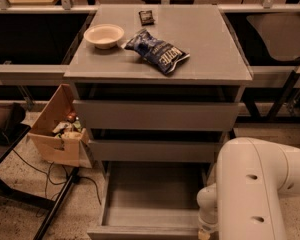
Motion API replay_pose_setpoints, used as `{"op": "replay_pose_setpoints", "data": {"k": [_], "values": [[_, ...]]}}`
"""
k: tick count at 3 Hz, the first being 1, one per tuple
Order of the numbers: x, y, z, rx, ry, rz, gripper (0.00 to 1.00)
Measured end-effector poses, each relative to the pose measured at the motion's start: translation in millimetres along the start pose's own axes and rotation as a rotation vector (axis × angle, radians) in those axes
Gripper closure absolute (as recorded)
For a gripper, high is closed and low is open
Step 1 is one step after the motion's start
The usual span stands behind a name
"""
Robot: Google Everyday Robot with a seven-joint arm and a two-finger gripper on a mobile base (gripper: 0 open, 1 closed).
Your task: Open bottom drawer
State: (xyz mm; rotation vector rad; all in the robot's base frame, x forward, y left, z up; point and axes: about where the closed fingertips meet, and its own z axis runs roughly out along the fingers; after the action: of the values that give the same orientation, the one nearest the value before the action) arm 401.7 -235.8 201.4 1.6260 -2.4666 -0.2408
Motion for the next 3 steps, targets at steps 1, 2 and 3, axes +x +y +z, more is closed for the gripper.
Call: {"op": "replay_pose_setpoints", "data": {"k": [1, 2, 3], "values": [[8.1, -0.9, -1.8, -0.003, 0.006, 0.027, 1.00], [17.0, -0.9, -3.4, -0.010, 0.014, 0.056, 1.00], [15.1, -3.4, -4.1, -0.010, 0.014, 0.057, 0.75]]}}
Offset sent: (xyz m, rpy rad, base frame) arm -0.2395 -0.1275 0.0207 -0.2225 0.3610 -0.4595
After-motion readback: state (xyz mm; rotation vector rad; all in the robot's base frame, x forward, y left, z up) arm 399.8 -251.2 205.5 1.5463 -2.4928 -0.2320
